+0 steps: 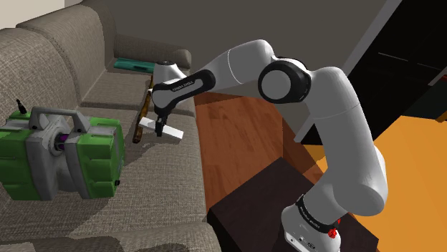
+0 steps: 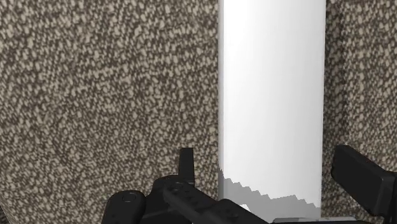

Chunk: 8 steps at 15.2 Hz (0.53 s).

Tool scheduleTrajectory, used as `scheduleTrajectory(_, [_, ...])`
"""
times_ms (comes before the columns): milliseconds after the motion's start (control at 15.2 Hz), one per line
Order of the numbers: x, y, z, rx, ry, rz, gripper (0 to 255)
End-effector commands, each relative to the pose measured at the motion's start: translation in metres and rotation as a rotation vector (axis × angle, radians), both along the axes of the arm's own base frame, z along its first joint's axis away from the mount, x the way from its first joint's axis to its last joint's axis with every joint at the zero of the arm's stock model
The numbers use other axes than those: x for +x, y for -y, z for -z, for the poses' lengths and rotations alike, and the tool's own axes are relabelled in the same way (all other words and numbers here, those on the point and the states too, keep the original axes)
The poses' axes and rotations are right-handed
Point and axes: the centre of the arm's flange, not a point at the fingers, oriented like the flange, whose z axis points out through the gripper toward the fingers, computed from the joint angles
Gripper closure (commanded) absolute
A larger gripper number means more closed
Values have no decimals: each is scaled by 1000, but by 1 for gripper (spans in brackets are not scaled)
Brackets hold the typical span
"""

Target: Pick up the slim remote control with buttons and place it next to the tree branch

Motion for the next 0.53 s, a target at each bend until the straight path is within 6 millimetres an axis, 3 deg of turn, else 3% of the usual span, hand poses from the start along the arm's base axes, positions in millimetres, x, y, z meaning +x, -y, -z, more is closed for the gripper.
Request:
scheduleTrajectory(0, [0, 0, 1, 0, 0, 0, 0])
scheduleTrajectory(264, [0, 1, -49, 0, 0, 0, 0])
scheduleTrajectory(462, [0, 1, -49, 0, 0, 0, 0])
